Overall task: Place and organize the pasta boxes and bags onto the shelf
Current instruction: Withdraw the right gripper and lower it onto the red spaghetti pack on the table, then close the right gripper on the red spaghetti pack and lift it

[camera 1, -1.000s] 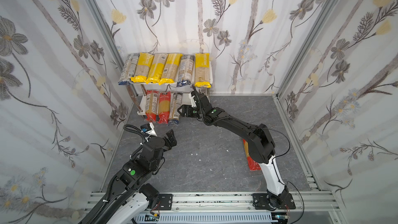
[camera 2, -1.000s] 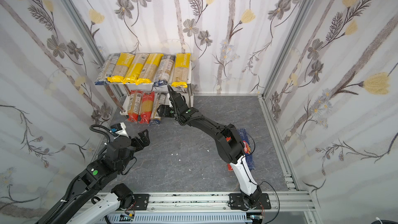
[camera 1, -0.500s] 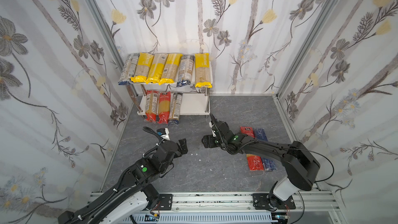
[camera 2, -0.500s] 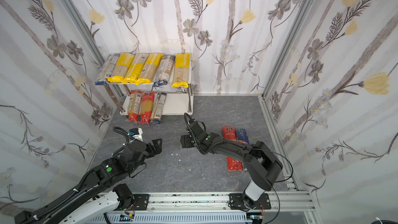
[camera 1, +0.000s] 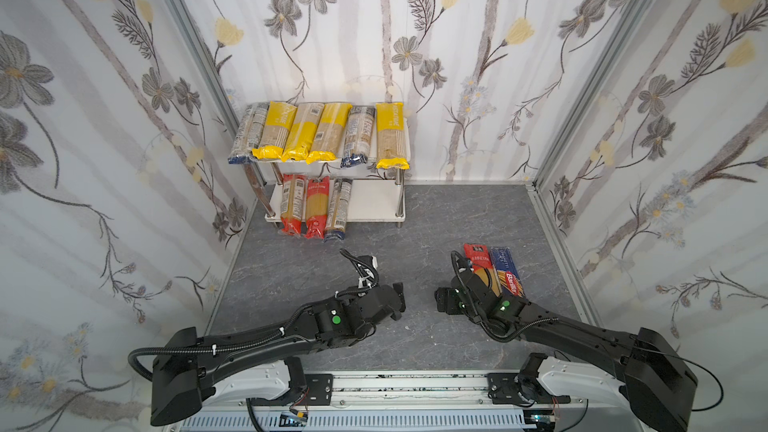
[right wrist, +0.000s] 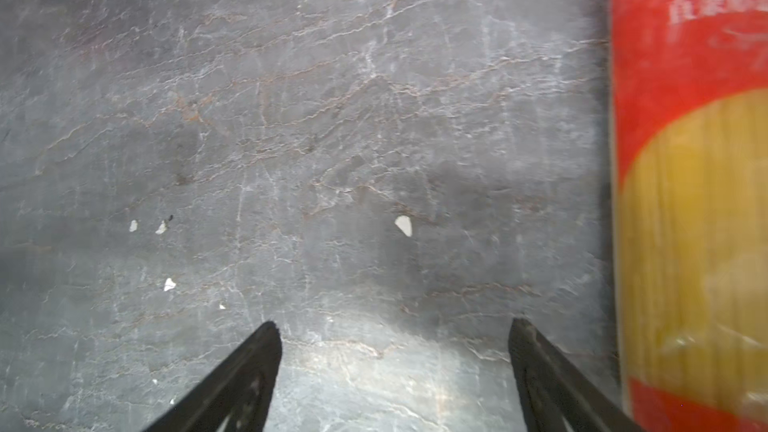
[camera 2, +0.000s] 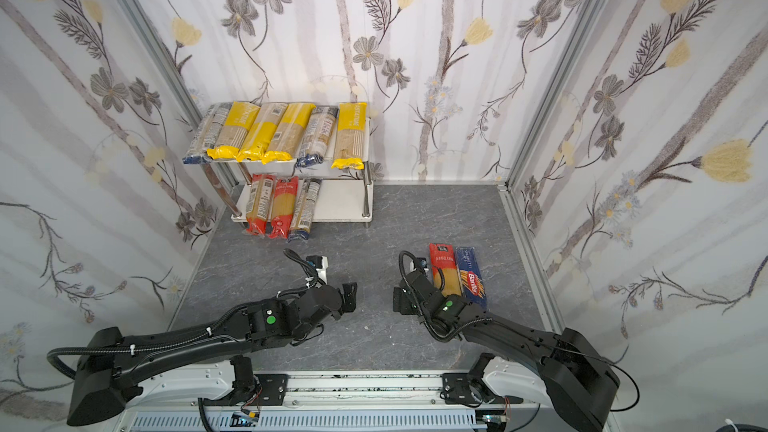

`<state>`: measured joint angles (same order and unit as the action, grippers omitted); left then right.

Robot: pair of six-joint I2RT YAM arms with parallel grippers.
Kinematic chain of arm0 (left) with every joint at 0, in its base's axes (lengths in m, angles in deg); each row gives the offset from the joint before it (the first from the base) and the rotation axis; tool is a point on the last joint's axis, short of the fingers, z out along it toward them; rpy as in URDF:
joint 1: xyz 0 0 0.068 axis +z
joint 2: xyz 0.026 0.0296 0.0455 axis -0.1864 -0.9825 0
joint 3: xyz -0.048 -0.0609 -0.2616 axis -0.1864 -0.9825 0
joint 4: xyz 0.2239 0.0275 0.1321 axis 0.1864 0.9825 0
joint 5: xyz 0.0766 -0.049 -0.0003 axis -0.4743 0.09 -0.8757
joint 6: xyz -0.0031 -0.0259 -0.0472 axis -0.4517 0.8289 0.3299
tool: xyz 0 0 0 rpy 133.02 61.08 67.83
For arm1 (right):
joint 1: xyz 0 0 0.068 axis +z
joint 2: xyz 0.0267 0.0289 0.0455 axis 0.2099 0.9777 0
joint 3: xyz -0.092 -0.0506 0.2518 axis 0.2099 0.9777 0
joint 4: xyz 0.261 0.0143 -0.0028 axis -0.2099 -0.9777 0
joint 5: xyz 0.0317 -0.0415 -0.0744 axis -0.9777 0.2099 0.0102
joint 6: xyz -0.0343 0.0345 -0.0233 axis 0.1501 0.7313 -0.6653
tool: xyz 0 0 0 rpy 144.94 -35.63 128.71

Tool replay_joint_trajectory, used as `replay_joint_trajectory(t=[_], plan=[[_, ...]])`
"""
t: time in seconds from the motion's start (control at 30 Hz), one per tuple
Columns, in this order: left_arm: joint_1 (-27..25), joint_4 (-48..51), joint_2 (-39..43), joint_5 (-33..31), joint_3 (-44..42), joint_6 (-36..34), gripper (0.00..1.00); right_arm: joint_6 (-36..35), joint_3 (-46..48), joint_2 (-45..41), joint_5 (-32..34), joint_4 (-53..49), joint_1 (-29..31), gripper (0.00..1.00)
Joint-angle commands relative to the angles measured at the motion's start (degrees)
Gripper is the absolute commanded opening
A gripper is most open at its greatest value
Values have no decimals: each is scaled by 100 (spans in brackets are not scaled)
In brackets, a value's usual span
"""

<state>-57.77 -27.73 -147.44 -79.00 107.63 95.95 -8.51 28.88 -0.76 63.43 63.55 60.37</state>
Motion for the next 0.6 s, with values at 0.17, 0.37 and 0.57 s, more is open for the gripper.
replay_joint_trajectory(t=[0.17,0.37,0.57], plan=[[-163,-780,-492,-452,275,-365,100,520,560,-938,660,-772,-702,92],[20,-1209,-641,-438,150,-729,100,447,715,-933,433,-786,-1324,100],[491,-1637,-566,-178,-139,-1034,100,353,572,-432,328,-805,-1717,100]])
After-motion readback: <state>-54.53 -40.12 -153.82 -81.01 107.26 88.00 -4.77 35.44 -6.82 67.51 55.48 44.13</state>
